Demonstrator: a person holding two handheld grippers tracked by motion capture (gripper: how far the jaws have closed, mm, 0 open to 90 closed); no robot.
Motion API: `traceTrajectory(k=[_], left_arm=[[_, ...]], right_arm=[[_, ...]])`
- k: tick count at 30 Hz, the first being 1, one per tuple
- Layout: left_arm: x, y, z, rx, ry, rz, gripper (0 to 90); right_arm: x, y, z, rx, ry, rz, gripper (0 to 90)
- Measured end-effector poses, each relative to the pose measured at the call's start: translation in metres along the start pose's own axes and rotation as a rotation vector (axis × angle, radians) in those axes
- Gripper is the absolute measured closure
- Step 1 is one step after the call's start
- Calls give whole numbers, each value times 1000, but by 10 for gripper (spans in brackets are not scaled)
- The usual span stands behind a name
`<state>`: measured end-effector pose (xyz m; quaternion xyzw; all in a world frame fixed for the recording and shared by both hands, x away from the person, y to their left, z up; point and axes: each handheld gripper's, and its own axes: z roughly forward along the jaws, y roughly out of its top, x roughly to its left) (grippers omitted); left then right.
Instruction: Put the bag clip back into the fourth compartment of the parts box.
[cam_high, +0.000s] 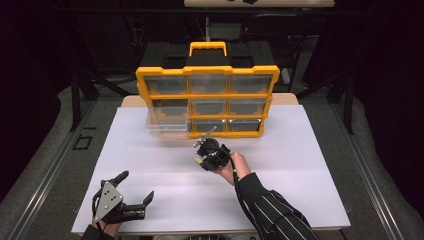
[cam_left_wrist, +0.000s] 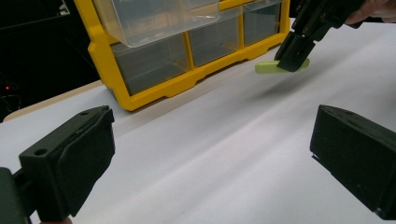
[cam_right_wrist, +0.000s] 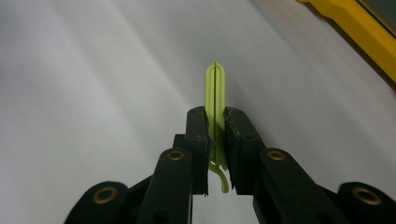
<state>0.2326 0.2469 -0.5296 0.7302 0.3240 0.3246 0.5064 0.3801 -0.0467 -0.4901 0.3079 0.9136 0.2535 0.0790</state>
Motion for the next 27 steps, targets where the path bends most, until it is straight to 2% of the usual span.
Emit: traceTrajectory(k=[27], left_arm=[[0,0,0,2,2,-2,2]], right_arm=[[-15,9,-30,-48,-42,-1,806]])
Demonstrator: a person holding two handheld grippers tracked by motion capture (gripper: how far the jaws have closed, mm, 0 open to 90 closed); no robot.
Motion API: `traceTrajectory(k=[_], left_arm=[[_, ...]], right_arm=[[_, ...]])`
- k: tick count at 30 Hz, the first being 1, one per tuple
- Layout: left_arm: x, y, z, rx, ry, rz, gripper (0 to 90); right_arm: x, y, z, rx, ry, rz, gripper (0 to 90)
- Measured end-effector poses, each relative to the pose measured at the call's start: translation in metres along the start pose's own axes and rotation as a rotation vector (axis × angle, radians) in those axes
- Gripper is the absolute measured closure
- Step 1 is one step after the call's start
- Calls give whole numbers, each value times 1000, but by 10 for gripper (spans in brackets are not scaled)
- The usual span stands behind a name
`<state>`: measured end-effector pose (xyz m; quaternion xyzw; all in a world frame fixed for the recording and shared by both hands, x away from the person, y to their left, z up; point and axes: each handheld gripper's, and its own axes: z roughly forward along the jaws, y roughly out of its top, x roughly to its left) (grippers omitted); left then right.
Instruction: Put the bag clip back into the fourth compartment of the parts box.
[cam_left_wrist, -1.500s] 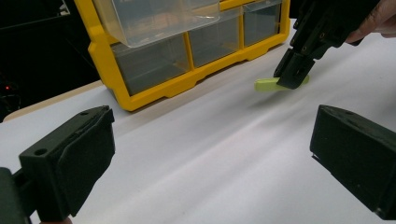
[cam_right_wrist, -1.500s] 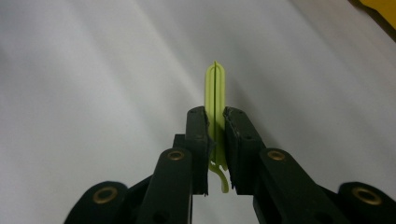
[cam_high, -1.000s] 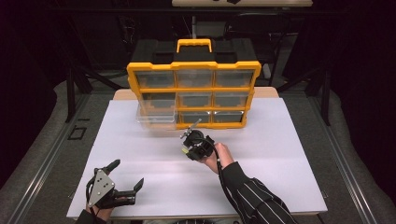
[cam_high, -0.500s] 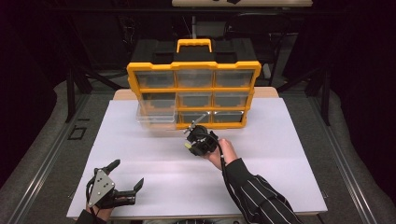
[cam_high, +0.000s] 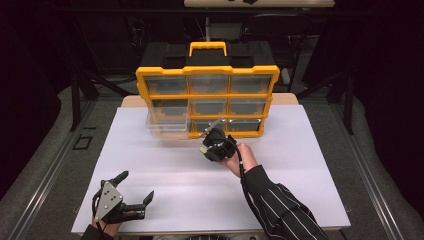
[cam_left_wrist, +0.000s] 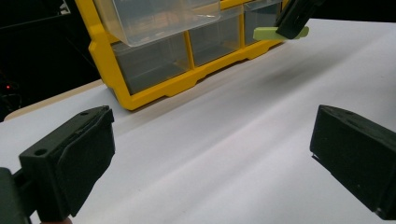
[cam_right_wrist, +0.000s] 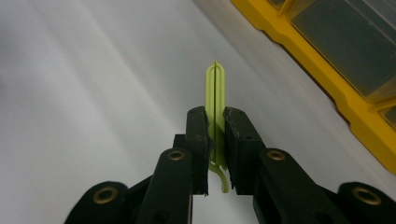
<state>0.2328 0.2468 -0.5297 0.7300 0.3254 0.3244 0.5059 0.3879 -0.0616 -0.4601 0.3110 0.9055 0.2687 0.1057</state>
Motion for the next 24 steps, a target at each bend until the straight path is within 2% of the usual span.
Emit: traceTrajectory(k=[19,24], left_arm=[[0,0,0,-2,2,-1,2],[0,0,0,-1,3,0,2]], right_arm=[[-6,12,-19,-30,-35,-10,806],[-8,14,-22,-40,-41,-26,806]])
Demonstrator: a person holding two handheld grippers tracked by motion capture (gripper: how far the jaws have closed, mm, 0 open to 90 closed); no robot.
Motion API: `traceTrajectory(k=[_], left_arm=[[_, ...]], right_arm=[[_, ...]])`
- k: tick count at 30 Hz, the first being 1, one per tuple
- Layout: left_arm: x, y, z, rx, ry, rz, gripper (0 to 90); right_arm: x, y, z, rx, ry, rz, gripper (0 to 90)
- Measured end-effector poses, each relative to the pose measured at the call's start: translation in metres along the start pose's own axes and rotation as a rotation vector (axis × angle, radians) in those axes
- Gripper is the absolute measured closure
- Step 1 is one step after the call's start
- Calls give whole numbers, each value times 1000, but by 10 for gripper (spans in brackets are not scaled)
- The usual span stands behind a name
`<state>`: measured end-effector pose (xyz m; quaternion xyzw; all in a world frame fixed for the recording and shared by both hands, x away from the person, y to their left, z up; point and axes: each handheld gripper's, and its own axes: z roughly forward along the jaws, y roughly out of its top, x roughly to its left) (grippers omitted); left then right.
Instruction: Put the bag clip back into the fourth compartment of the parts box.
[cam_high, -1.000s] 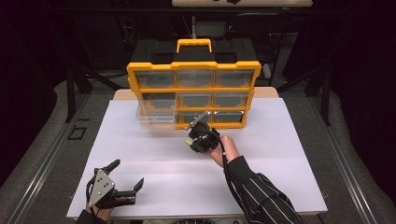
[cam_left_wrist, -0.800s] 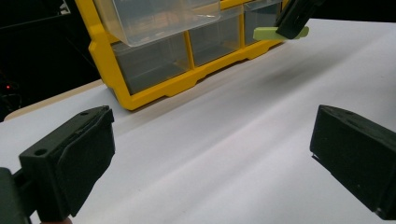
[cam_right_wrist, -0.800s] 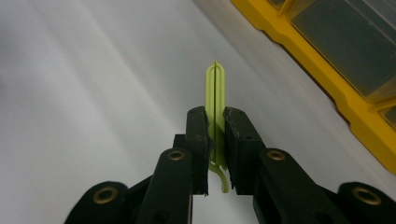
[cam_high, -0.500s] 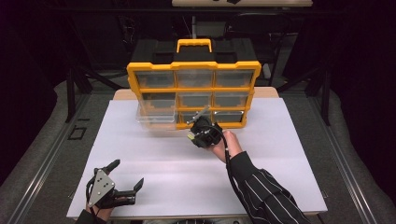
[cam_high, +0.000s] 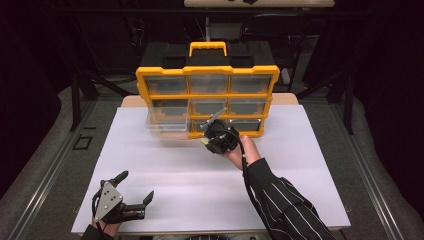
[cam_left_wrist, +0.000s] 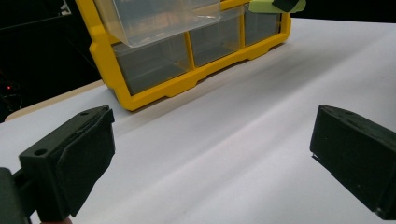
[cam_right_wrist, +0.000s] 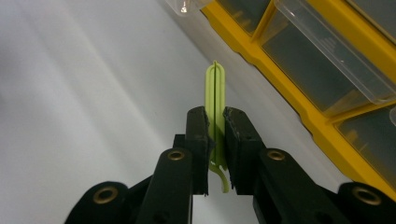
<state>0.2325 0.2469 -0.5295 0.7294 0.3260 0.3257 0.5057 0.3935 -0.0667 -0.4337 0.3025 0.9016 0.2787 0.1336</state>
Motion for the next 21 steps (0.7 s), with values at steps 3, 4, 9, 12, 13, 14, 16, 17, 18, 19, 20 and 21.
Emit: traceTrajectory(k=[3,4,9,12,13,14,16,17,18,19,20,21], left_arm=[[0,0,0,0,0,0,2],[0,0,0,0,0,0,2],[0,0,0,0,-1,1,2],[0,0,0,0,0,1,2],[0,0,0,0,-1,1,2],[0,0,0,0,0,2,2],[0,0,0,-2,0,1,2],[0,0,0,-2,0,0,2],[0,0,0,-1,0,1,2],[0,0,0,-1,0,2,2],[0,0,0,0,-1,5,2],[0,0,0,-1,-1,2,2]], right_arm=[[-1,2,-1,2,-2,3,806],[-1,2,-1,1,-4,3,806],[-4,6,-5,-1,-12,1,806],[-5,9,-8,-4,-17,-5,806],[-5,10,-8,-4,-19,-1,806],[-5,11,-9,-4,-19,-3,806],[-5,13,-10,-6,-23,-6,806],[-6,13,-11,-6,-22,-7,805],[-6,14,-12,-4,-23,-11,806],[-6,15,-12,-6,-24,-6,806],[-6,16,-13,-3,-23,-6,806],[-6,17,-13,-4,-22,-2,806]])
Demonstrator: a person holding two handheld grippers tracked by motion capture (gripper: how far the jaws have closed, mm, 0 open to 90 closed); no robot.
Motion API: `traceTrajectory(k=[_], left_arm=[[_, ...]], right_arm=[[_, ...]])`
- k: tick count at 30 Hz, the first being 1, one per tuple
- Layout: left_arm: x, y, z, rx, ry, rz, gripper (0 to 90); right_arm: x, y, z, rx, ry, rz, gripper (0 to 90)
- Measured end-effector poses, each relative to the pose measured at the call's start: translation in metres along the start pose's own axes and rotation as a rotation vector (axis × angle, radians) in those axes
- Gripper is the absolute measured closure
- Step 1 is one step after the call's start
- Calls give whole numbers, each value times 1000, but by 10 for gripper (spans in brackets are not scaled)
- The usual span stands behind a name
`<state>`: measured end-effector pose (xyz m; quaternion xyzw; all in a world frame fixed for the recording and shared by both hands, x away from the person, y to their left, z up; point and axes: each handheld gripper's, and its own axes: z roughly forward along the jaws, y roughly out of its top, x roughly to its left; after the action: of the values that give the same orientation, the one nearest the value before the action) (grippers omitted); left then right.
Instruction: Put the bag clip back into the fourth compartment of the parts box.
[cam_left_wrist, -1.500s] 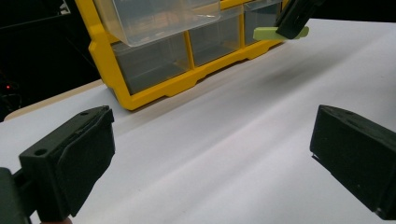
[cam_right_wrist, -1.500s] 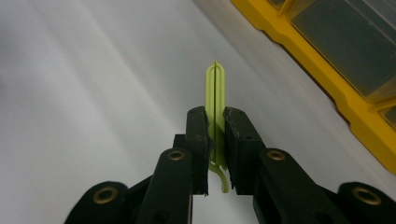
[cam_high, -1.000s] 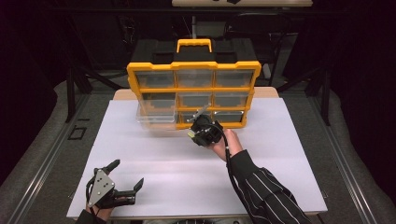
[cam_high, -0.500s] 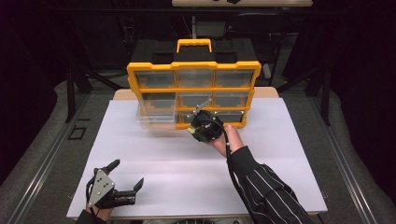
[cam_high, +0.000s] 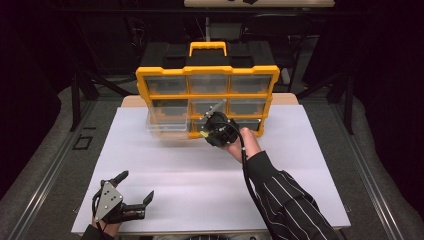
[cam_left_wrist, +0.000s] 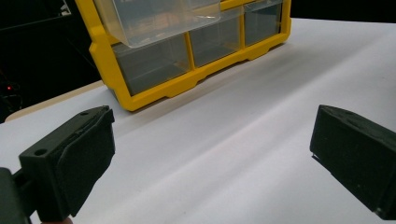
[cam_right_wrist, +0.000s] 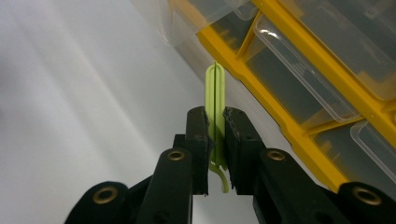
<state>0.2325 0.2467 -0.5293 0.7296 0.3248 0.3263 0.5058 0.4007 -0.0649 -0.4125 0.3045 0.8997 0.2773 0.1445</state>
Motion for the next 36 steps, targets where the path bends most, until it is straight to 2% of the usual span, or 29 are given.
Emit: traceTrajectory(k=[10,36], left_arm=[[0,0,0,0,-1,-1,2],[0,0,0,1,0,0,2]], right_arm=[[-2,10,-5,-8,-7,-20,806],[-10,33,-23,-37,-31,-31,805]])
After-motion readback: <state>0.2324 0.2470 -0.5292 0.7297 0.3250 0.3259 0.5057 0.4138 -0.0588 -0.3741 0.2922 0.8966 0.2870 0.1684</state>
